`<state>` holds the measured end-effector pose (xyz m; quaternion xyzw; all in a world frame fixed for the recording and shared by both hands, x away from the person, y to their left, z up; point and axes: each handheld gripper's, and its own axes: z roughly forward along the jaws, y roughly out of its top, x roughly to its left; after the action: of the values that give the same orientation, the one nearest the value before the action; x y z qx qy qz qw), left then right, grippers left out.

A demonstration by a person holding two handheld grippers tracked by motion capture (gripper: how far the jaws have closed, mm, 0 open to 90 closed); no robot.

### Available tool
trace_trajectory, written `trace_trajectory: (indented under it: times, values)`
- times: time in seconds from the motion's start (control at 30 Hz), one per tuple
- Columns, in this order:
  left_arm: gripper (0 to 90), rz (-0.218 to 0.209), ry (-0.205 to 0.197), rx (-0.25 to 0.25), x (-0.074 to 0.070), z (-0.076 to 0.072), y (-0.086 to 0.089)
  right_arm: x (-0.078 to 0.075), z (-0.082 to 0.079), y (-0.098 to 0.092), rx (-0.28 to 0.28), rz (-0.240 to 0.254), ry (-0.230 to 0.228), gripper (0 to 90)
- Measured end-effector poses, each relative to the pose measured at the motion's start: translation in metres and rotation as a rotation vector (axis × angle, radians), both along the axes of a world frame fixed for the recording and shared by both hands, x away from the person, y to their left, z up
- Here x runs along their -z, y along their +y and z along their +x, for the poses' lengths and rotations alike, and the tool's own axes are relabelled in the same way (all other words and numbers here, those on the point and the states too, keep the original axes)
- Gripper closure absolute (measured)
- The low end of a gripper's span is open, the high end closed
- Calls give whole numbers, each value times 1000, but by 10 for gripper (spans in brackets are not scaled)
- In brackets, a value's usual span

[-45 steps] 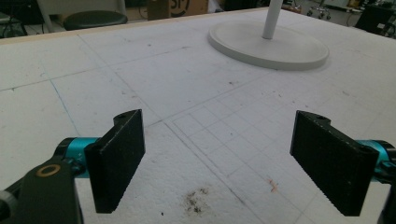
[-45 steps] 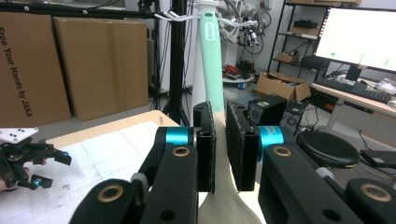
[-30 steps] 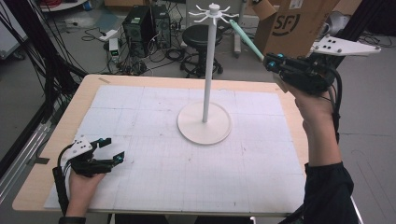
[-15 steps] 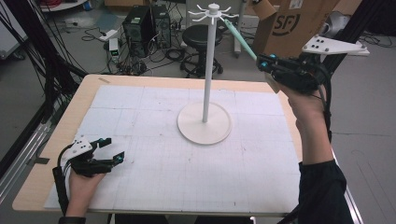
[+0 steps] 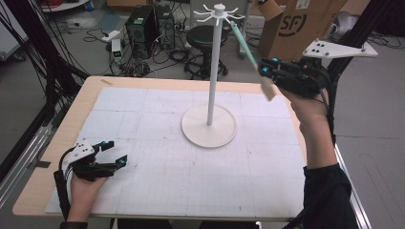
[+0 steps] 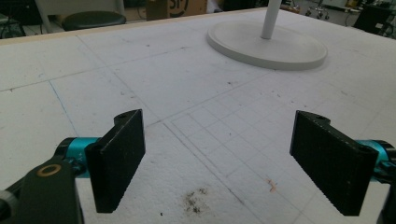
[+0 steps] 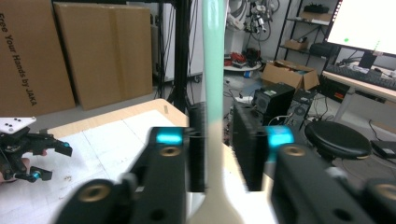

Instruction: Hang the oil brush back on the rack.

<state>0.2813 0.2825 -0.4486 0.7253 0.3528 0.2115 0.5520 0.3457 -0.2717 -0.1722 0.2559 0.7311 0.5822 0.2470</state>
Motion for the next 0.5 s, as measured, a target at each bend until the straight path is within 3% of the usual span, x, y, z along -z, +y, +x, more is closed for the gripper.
trace_trajectory:
  times: [0.27, 0.5]
  values:
    - [187, -2, -1, 1, 0, 0, 0, 14, -6, -1, -59, -11, 22, 512]
    - [186, -1, 0, 5, 0, 0, 0, 50, -17, -9, -104, -9, 49, 398]
